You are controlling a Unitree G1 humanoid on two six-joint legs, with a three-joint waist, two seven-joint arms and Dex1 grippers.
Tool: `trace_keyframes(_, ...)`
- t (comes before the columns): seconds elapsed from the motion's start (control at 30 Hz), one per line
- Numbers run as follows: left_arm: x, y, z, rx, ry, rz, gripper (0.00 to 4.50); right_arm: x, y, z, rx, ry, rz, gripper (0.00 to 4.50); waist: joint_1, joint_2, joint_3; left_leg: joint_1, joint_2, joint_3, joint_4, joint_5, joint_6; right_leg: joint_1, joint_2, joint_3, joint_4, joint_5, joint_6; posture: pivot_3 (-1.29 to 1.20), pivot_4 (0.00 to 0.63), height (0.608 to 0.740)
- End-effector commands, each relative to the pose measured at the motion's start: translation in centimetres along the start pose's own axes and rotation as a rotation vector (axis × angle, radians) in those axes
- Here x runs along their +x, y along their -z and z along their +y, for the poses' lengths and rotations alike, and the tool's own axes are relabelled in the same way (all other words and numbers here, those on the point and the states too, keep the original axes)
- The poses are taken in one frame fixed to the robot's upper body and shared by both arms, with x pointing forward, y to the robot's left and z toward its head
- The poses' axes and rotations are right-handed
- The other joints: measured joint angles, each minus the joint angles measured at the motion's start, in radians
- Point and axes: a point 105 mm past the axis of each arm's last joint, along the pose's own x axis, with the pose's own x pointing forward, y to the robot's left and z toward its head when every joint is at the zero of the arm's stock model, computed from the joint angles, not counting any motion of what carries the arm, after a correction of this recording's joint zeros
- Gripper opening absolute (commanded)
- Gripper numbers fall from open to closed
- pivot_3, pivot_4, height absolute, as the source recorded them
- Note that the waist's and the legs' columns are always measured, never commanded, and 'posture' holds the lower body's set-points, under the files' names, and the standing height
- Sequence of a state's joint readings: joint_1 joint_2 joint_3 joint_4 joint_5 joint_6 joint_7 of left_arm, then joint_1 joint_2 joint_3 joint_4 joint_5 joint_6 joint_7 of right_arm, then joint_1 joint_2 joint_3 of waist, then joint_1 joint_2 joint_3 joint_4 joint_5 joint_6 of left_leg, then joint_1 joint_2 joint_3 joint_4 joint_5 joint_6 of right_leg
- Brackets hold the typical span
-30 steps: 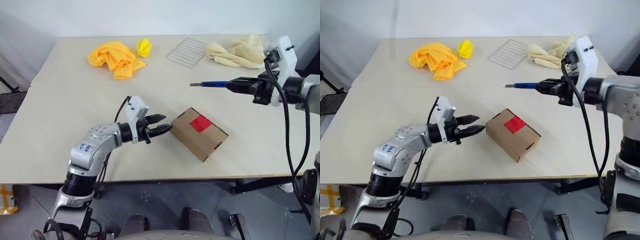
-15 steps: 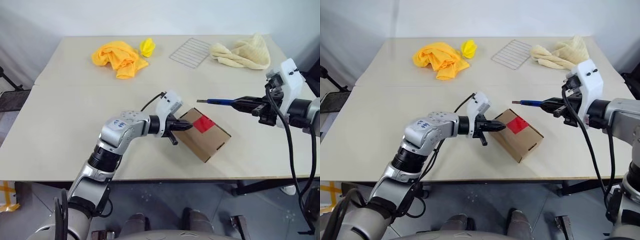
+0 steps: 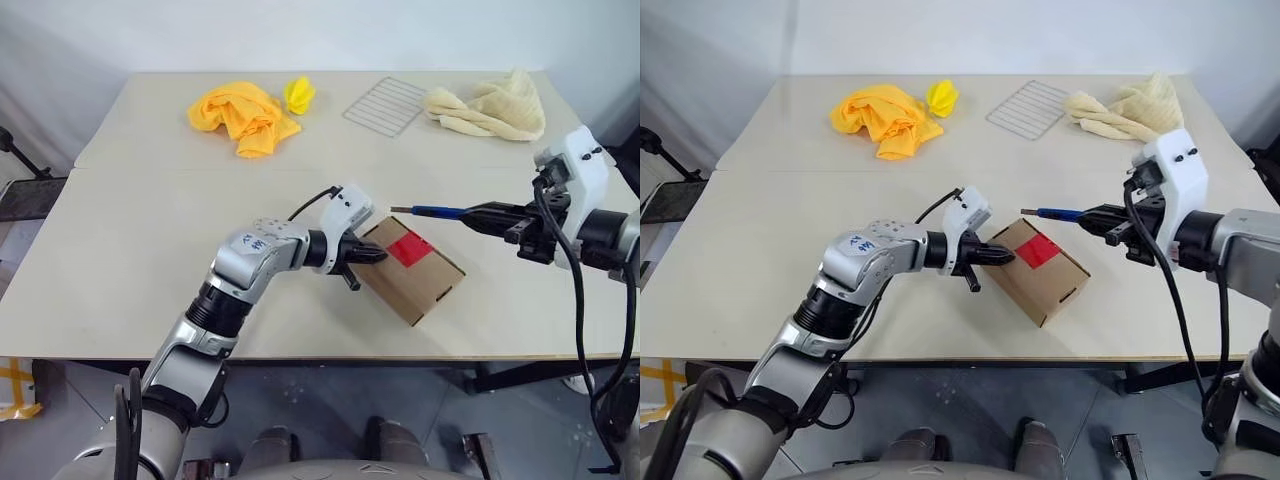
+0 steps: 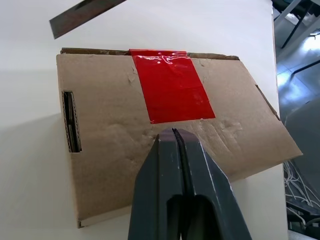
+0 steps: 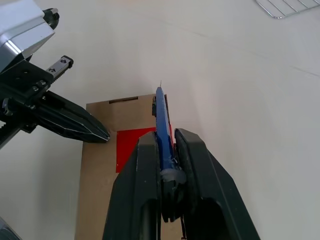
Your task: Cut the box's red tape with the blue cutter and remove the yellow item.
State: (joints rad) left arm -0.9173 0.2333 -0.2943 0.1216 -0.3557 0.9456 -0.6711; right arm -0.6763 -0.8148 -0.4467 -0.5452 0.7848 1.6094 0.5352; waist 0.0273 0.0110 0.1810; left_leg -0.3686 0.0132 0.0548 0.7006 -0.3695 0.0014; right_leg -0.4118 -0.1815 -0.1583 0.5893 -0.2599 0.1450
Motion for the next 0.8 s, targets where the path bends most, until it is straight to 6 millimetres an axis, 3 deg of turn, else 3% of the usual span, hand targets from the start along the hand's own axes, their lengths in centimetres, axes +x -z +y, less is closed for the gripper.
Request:
trace_keyframes(0.03,0.4,0.2,0.1,0.008,-0.004,0.027,0.00,-1.1,-0.4,-0.2,-0.019,0.040,-0.034,0.16,0.000,0.000,0.000,0.000,0.000,0.000,0.000,0.000,0.000,0.000,0.000,0.000,0.000,0.000,0.000,0.00,0.150,0.740)
trace_keyframes(0.5,0.6,0.4,0.6,0.011,-0.016,0.046,0.00,-1.1,1.0,-0.1,-0.008,0.031,0.024,0.16,0.000,0.000,0.000,0.000,0.000,0.000,0.001,0.000,0.000,0.001,0.000,0.000,0.001,0.000,0.000,0.00,0.150,0.740)
trace_keyframes(0.8,0.9,0.9,1.0,0.023,-0.035,0.077,0.00,-1.5,2.6,-0.1,-0.042,0.028,0.162,0.16,0.002,0.000,0.000,0.001,0.000,0.000,0.001,0.000,0.000,0.001,0.000,0.000,0.001,0.000,0.000,0.00,0.150,0.740)
